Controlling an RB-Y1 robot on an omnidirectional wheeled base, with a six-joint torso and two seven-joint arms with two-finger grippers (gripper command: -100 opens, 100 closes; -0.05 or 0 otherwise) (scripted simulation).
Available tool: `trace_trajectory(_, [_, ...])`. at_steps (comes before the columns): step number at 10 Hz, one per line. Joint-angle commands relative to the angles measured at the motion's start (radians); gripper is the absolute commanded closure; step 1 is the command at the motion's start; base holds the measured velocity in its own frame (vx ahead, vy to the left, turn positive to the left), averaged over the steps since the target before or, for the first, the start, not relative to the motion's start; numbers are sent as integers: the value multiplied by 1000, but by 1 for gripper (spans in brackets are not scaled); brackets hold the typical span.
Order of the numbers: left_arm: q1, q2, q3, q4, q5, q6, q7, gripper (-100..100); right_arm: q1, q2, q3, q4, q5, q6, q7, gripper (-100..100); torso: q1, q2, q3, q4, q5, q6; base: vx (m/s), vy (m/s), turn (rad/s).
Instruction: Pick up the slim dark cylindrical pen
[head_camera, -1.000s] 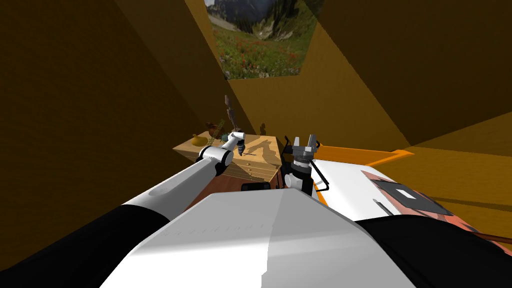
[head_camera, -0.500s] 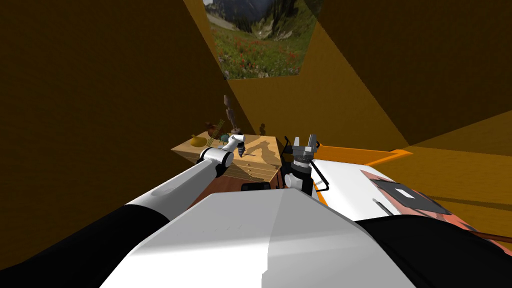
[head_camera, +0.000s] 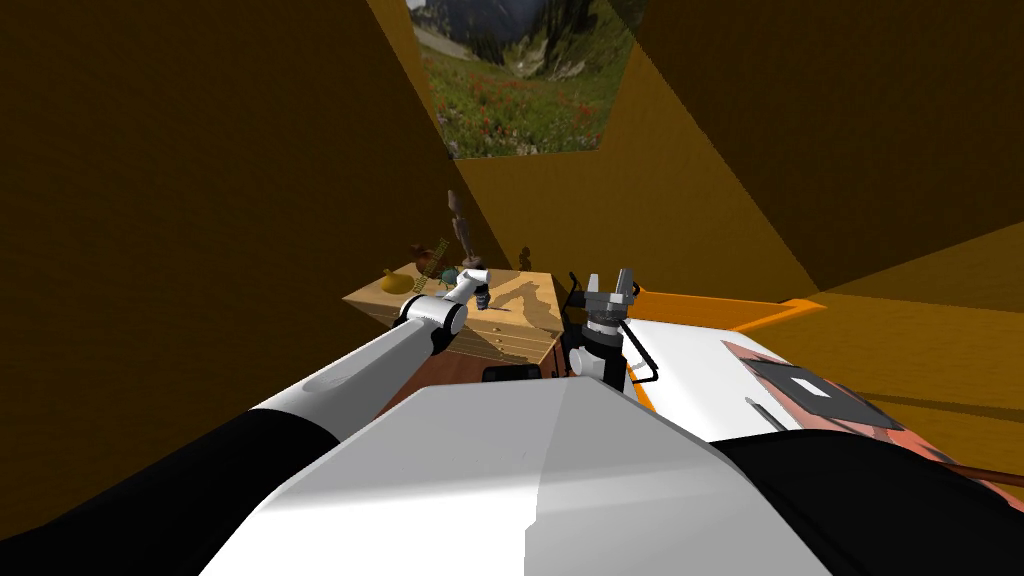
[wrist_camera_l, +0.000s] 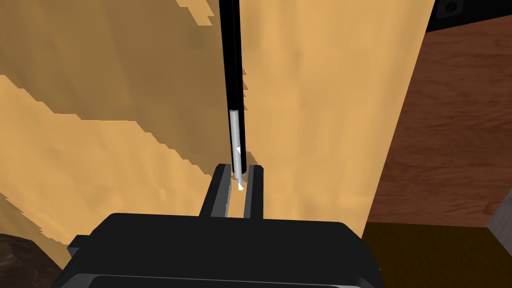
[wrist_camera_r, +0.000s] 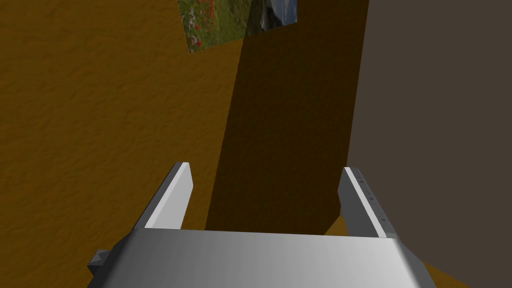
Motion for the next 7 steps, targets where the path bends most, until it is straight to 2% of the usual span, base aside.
trace_trajectory(1, [0,0,0,0,0,0,0,0,0,0,0,0,0,0,0,0,0,0,0,0,0,0,0,0,0])
trace_trajectory(2, [-8,3,0,-22,2,31,0,100,0,0,0,0,0,0,0,0,0,0,0,0,0,0,-11,2,20])
trace_trajectory(3, [-20,6,1,-26,5,47,1,100,0,0,0,0,0,0,0,0,0,1,1,0,0,0,-20,3,16])
trace_trajectory(6, [-27,7,2,-10,6,36,-1,100,0,0,0,0,0,0,0,0,0,1,1,0,0,0,-6,1,3])
trace_trajectory(7, [-27,7,2,-13,5,39,-1,0,0,0,0,0,0,0,0,0,0,1,0,0,0,0,0,0,0])
